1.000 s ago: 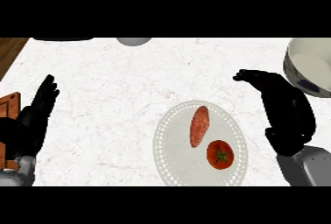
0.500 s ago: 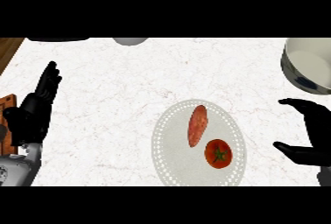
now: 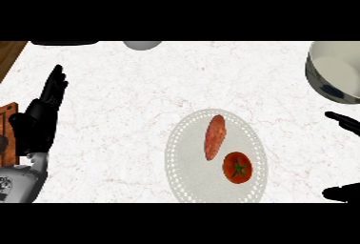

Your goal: Pick the tomato from the placemat and place it in the bowl

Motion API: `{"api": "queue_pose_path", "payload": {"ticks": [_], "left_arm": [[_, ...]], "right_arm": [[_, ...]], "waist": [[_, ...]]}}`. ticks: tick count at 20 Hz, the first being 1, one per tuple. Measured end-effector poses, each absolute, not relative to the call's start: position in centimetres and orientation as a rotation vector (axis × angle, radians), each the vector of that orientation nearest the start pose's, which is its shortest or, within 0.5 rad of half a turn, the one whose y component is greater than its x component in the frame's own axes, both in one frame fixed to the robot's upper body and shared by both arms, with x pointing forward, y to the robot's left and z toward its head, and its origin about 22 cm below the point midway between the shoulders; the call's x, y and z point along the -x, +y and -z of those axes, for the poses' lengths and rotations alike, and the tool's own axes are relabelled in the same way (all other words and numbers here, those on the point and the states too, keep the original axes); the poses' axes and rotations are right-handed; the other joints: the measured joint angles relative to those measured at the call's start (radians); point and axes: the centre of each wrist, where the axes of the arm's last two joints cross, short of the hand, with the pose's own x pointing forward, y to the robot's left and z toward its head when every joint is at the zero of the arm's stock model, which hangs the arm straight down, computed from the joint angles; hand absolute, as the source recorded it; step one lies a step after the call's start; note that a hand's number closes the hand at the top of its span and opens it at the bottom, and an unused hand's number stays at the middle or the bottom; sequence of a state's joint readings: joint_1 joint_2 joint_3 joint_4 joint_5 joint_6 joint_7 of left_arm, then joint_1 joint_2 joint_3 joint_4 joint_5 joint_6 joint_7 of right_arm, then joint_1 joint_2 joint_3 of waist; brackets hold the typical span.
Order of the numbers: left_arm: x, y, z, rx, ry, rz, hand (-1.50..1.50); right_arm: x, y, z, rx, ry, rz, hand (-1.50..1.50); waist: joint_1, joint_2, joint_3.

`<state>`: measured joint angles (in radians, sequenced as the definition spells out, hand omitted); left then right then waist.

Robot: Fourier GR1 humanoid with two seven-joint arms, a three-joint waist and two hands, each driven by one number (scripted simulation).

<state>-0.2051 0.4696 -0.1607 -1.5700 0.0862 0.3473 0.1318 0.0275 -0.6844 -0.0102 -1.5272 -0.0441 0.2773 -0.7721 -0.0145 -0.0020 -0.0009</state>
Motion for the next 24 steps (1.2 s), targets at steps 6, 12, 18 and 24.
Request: {"api": "queue_pose_path", "payload": {"ticks": [6, 12, 18, 24], "left_arm": [[-28.3, 27.5, -7.0, -0.407, -1.643, 0.167, 0.00], [-28.4, 27.1, -7.5, -0.401, -1.644, 0.171, 0.00], [-29.2, 26.6, -7.6, -0.393, -1.647, 0.169, 0.00], [-29.0, 26.2, -7.1, -0.391, -1.645, 0.167, 0.00]], "right_arm": [[-23.4, -35.3, -10.3, 0.180, -1.915, -1.124, -1.50], [-23.0, -30.4, -12.2, 0.211, -1.765, -1.310, -1.50], [-22.8, -25.8, -11.9, 0.213, -1.651, -1.434, -1.50], [-22.4, -23.2, -10.4, 0.286, -1.493, -1.536, -1.50]], "waist": [[0.006, -0.001, -0.002], [0.014, 0.000, -0.001], [0.016, 0.002, 0.000], [0.018, 0.002, 0.000]]}}
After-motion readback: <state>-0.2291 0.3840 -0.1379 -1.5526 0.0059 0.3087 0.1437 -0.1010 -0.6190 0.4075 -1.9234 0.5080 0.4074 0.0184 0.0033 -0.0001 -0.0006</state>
